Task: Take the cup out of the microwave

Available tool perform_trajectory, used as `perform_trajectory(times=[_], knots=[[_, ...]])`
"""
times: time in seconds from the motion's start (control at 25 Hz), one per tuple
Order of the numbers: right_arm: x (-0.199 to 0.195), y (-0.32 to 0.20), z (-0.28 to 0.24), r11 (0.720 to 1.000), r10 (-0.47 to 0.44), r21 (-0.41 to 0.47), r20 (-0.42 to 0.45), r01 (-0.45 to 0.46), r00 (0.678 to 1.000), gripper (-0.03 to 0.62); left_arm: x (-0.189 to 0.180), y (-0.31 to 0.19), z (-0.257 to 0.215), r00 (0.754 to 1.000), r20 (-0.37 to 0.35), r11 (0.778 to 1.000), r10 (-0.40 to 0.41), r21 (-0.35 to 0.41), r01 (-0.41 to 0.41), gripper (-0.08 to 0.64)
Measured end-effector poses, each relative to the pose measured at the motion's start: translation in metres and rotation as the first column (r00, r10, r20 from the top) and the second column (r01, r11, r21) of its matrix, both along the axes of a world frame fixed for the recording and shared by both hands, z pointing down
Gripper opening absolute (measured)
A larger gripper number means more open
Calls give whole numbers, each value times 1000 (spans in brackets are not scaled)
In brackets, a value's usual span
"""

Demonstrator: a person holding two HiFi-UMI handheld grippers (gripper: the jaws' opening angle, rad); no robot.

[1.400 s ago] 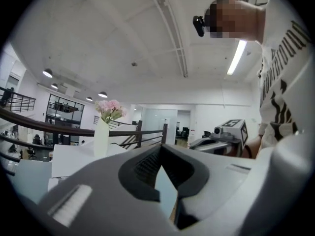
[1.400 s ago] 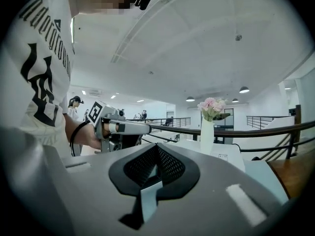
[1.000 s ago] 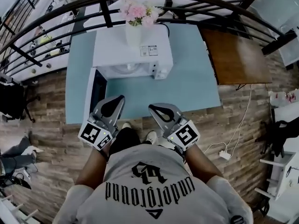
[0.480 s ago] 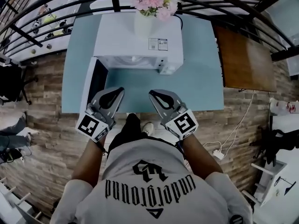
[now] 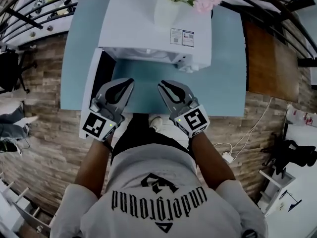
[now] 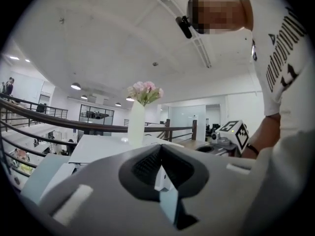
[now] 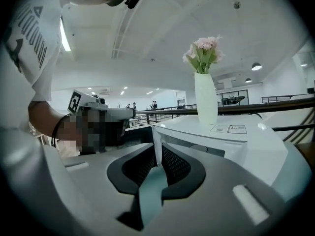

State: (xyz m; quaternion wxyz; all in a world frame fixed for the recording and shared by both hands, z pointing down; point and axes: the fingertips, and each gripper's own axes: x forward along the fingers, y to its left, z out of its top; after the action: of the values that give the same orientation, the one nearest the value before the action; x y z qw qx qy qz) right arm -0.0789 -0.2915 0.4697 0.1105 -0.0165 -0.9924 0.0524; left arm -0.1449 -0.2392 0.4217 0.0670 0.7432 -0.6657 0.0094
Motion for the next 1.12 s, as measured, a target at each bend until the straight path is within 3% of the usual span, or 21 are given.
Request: perform_trajectory(times=[0.44,0.68,1.12], knots=[[-54,-38,58,1000,-11,3,2,11,1000,87,-41,-25,55,998,-14,997,-66,-33,66,51],[-80,-52,101,1000,-18,-16,-24,17,1000,113,-50,-38,90,997,-21,995,-78,-71,76,51],[-113,-72,148,1000,3,-8,-55,-3,999,138,-63,-46,126,995,-29,993,-100,-70,98,51]])
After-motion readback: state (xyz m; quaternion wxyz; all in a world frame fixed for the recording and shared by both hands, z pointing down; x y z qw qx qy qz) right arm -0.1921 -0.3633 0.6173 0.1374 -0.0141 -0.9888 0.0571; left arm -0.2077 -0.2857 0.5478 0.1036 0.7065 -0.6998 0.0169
